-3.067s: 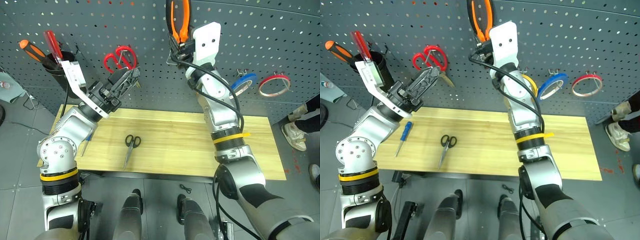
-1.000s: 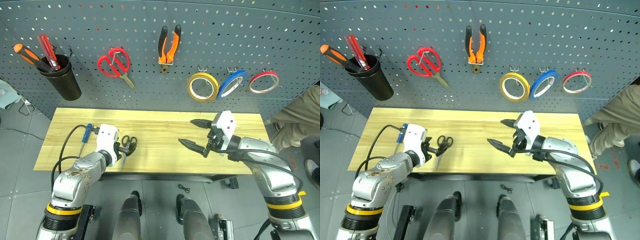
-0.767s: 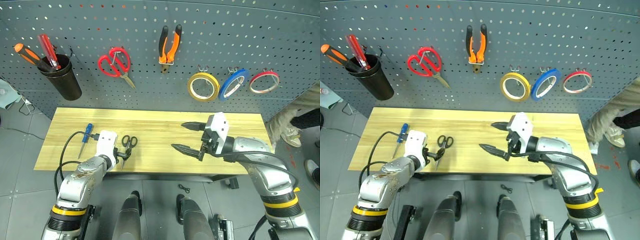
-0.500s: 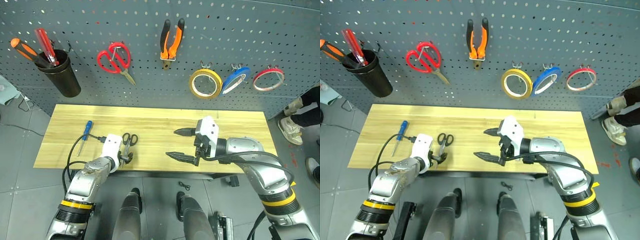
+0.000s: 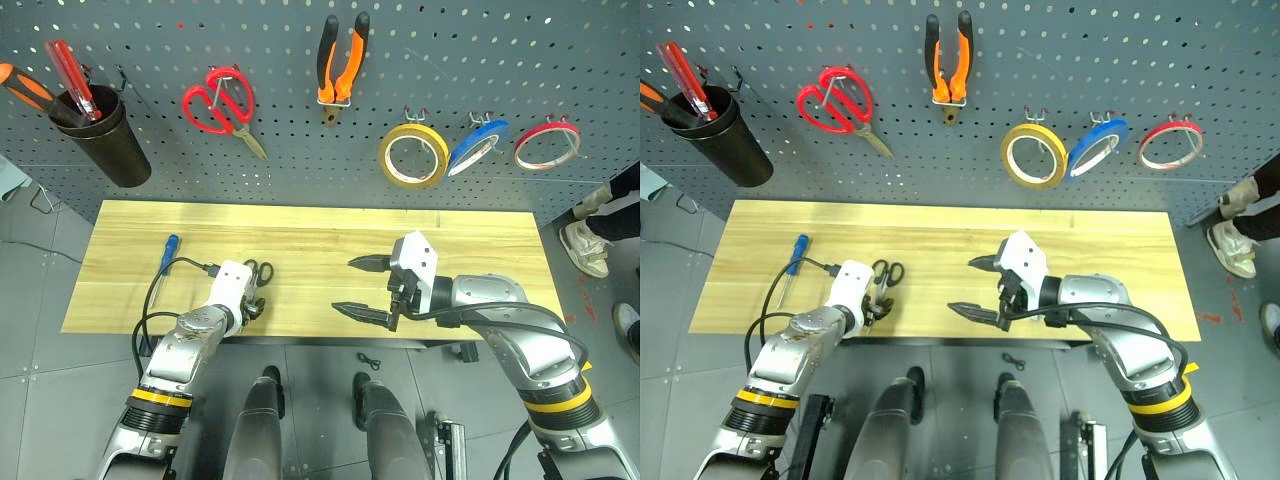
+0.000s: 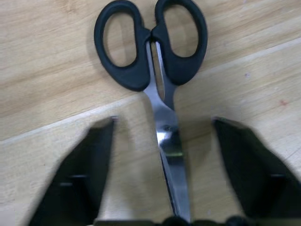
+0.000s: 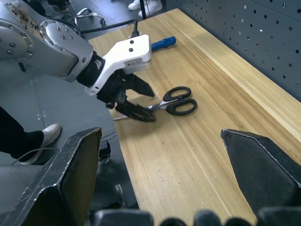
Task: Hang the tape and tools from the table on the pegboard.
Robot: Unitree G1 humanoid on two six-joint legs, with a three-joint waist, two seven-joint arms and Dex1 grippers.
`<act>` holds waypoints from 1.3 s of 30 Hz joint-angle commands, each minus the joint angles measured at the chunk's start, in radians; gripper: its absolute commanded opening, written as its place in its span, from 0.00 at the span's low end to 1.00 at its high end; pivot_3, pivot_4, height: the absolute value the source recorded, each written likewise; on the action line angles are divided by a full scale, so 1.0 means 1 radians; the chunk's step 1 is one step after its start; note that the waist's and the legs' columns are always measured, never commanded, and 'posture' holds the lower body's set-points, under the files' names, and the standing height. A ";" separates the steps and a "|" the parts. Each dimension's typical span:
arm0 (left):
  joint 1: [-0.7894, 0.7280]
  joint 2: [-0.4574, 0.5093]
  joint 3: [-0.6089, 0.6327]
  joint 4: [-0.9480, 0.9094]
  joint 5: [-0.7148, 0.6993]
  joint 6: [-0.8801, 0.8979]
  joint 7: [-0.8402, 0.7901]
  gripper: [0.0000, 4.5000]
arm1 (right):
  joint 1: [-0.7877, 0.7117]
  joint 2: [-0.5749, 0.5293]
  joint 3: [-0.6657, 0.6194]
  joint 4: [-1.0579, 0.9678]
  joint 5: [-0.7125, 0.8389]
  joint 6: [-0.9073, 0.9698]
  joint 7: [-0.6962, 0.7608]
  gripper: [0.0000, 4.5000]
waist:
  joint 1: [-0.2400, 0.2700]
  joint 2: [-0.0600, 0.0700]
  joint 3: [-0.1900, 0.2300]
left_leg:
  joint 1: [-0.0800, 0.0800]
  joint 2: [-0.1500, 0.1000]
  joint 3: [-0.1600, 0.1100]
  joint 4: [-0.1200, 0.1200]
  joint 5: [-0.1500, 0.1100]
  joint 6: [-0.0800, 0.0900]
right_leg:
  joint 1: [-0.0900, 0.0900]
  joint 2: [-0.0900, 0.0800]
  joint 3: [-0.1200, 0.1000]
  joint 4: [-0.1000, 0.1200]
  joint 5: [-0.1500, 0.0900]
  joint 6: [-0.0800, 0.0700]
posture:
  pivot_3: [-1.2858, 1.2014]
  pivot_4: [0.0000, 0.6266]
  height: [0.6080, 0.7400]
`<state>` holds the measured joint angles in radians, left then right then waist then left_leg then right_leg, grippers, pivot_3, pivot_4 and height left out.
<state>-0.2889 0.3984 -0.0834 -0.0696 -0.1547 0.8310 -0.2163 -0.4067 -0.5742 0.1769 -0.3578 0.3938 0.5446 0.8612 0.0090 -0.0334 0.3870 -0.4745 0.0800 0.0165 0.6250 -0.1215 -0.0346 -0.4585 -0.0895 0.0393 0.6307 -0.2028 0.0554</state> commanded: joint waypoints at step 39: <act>-0.129 -0.042 0.200 -0.583 0.052 -0.277 0.065 0.02 | -0.445 0.153 -0.321 -0.100 0.408 0.034 -0.298 1.00 | 0.009 -0.011 -0.030 | -0.005 -0.003 0.000 -0.008 0.000 -0.001 | -0.002 -0.001 -0.002 -0.007 0.008 0.004 | 0.56 0.43 1.00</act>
<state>-0.4115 0.3621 0.1069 -0.6309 -0.1160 0.5699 -0.1674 -0.8330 -0.4220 -0.1348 -0.4365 0.8047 0.6142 0.5588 0.0181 -0.0440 0.3574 -0.4796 0.0773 0.0164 0.6170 -0.1211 -0.0353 -0.4607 -0.0907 0.0369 0.6240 -0.1943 0.0594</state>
